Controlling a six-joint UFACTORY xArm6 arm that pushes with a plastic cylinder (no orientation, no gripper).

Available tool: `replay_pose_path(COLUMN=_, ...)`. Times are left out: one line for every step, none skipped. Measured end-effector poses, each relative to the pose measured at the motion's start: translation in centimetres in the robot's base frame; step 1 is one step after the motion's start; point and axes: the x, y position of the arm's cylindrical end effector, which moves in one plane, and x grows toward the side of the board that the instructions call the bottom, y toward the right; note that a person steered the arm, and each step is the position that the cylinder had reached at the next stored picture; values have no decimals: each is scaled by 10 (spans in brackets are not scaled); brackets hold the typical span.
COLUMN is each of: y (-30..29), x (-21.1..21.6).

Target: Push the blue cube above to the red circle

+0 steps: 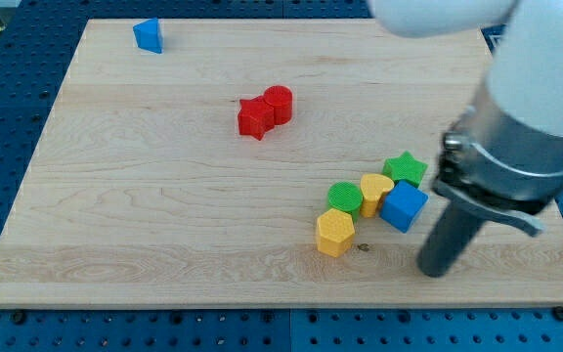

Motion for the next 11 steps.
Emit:
replay_pose_path(y=-11, x=-28)
replay_pose_path(y=10, x=-51)
replay_pose_path(y=43, x=-52)
replay_pose_path(y=46, x=-52)
replay_pose_path(y=20, x=-51)
replay_pose_path(y=12, x=-69)
replay_pose_path(y=50, x=-91)
replay_pose_path(y=71, x=-87)
replay_pose_path(y=51, x=-55)
replay_pose_path(y=24, x=-56)
replay_pose_path(y=19, x=-97)
